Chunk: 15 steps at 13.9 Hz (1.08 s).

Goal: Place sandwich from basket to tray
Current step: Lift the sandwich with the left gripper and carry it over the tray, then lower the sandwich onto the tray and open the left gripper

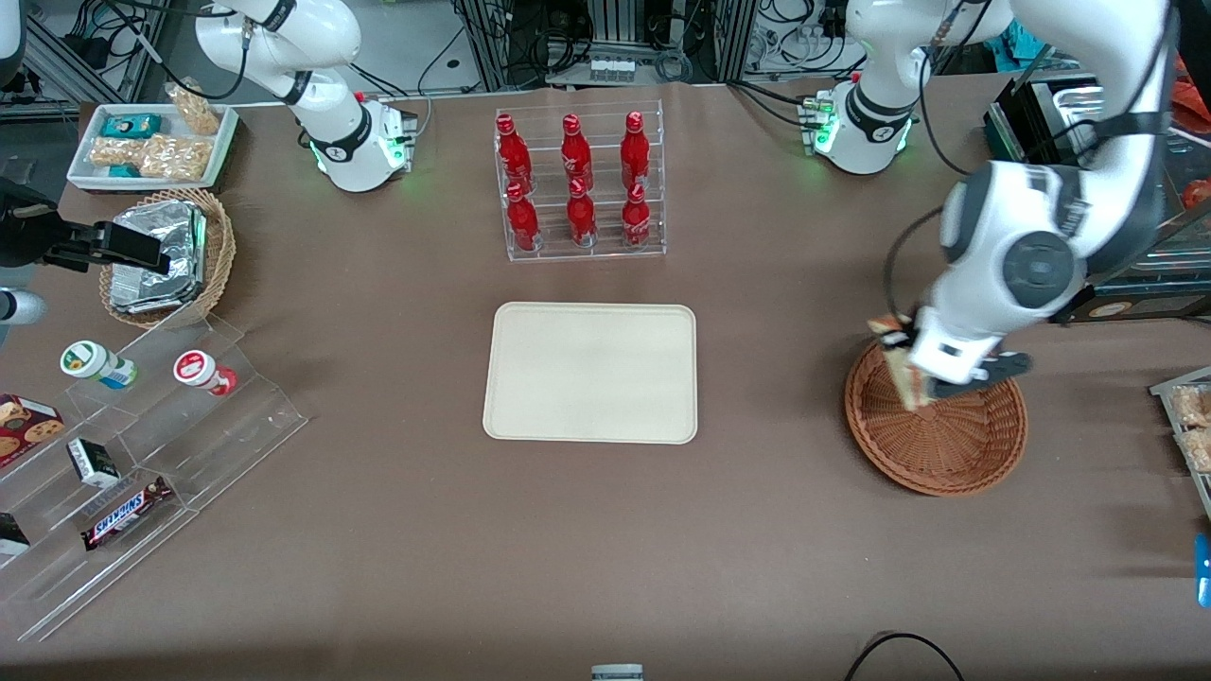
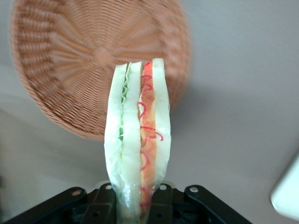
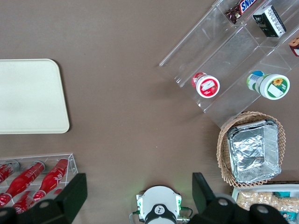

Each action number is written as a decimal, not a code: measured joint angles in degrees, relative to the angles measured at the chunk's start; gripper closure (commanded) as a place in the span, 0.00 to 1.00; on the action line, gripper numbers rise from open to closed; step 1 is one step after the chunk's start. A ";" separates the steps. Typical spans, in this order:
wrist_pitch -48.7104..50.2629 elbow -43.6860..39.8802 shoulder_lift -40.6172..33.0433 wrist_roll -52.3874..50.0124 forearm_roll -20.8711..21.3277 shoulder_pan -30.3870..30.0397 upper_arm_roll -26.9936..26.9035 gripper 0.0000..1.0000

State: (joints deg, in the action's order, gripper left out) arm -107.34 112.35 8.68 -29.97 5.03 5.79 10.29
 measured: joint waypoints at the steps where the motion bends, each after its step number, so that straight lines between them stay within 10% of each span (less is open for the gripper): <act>1: 1.76 -1.80 0.66 -0.33 -0.65 3.17 0.08 0.85; 5: 3.66 -10.49 7.20 -4.23 -8.55 15.91 0.26 0.84; 15: -7.11 -27.30 27.58 -19.98 -9.07 32.25 0.13 0.82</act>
State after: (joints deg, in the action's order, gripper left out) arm -114.45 85.05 36.25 -49.95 -4.05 38.04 10.42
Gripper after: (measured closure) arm 0.824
